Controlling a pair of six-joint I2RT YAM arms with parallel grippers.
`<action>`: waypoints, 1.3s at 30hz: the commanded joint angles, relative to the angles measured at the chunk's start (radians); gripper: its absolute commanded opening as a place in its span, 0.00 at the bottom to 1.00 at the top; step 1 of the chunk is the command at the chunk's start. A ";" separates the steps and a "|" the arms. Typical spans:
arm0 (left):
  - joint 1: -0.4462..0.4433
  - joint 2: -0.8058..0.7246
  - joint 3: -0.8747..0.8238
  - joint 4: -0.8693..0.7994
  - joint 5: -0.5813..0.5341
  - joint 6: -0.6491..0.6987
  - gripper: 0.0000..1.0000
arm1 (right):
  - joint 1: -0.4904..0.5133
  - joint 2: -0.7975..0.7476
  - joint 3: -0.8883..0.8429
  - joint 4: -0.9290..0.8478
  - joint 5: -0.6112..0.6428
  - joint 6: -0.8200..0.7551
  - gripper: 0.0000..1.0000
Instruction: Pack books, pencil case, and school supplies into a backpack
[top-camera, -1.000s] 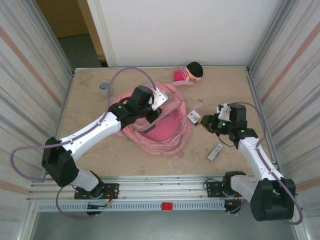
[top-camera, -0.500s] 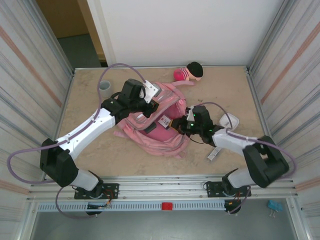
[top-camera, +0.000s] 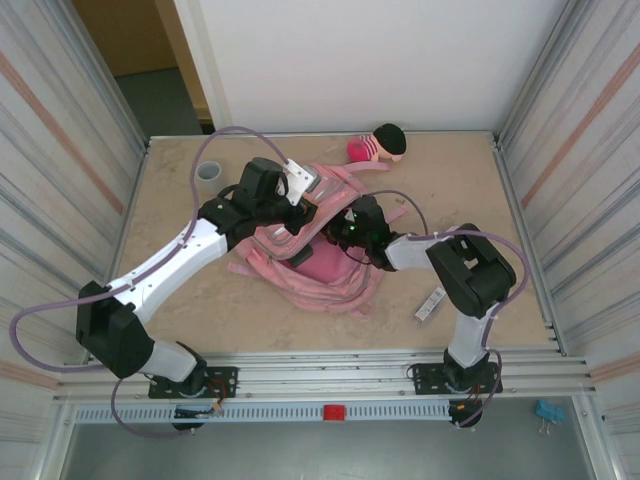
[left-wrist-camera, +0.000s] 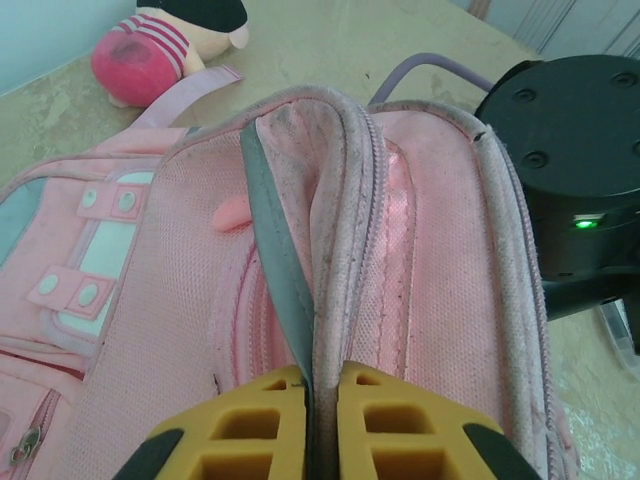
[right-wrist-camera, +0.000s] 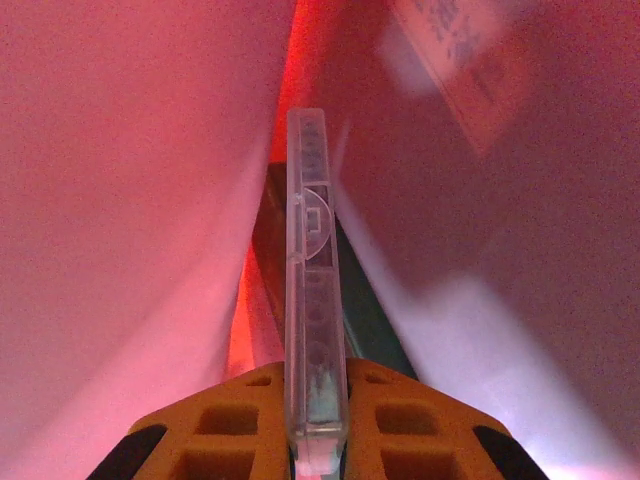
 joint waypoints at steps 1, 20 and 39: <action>0.002 -0.081 0.013 0.145 0.051 -0.018 0.11 | 0.011 0.054 0.047 -0.002 0.003 0.036 0.14; -0.003 -0.072 -0.037 0.112 -0.039 0.037 0.16 | -0.106 -0.386 -0.183 -0.397 -0.010 -0.128 0.58; -0.084 0.000 -0.180 0.082 -0.143 0.004 0.65 | -0.115 -0.816 -0.052 -1.058 0.129 -0.759 0.67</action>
